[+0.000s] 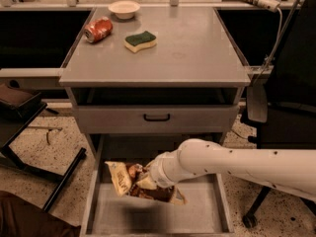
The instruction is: Place brown chip bag into middle drawer
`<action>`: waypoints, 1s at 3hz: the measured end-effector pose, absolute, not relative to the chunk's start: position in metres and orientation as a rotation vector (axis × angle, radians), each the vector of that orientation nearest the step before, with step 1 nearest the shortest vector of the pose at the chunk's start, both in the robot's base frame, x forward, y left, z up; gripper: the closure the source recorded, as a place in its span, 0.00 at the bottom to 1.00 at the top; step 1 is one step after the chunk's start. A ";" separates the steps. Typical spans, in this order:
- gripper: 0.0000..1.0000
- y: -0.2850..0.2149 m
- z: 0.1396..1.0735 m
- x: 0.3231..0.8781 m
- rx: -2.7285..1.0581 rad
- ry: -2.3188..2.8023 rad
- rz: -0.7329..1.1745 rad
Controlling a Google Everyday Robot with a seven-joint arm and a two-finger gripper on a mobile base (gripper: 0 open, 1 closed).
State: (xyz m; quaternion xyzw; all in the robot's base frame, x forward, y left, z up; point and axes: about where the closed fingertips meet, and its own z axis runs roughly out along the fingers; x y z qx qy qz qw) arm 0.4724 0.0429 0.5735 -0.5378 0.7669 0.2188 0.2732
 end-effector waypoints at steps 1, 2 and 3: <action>1.00 0.060 0.543 0.519 -1.348 2.038 0.660; 1.00 0.072 0.506 0.546 -1.271 2.031 0.732; 1.00 0.072 0.461 0.551 -1.232 2.065 0.806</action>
Offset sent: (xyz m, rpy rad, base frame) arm 0.1073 0.0399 -0.1123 0.2484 0.0594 -0.1192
